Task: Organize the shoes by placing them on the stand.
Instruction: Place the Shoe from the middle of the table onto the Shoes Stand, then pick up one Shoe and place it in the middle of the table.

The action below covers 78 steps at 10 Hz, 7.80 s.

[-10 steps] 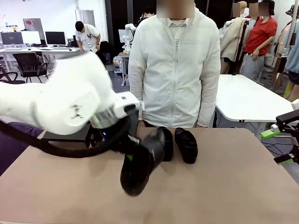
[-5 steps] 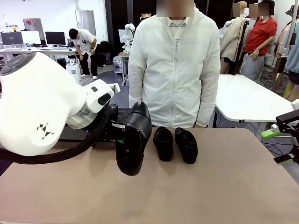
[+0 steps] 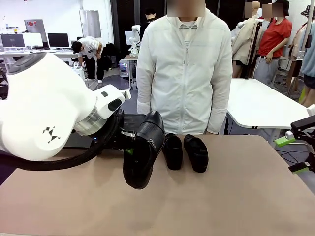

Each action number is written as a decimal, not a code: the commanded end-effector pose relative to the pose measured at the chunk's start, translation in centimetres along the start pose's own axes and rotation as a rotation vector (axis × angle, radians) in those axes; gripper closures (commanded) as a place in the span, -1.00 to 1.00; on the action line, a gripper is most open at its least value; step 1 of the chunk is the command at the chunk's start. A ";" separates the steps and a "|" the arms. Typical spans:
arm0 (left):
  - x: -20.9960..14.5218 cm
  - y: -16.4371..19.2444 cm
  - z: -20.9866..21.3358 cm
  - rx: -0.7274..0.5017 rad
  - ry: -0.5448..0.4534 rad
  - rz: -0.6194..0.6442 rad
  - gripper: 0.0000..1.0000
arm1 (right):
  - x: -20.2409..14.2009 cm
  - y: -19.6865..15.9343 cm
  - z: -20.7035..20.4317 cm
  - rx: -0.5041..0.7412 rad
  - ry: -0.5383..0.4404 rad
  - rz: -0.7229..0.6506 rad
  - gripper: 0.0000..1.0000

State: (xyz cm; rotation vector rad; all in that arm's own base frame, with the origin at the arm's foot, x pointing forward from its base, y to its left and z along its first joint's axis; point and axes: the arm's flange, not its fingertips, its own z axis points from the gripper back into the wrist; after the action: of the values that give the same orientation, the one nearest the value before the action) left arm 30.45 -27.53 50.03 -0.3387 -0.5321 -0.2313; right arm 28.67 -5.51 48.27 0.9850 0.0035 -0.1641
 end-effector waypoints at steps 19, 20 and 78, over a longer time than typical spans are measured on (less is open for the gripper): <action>20.2 11.0 -15.2 0.233 -0.144 0.057 1.00 | 0.0 -0.1 0.4 -0.006 0.004 0.019 -1.00; 20.4 11.3 -15.4 0.257 -0.155 0.063 1.00 | 0.0 -0.1 0.4 -0.006 0.004 0.019 -1.00; -2.3 31.1 9.5 -0.471 0.036 0.410 -1.00 | 20.5 17.3 -32.8 -0.764 -0.036 0.051 -1.00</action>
State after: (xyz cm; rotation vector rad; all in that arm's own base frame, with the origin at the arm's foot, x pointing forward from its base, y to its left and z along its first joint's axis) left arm 33.76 4.55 48.64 -0.8901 -0.3567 0.0586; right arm 50.77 26.17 41.20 0.2804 -0.0294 -0.0754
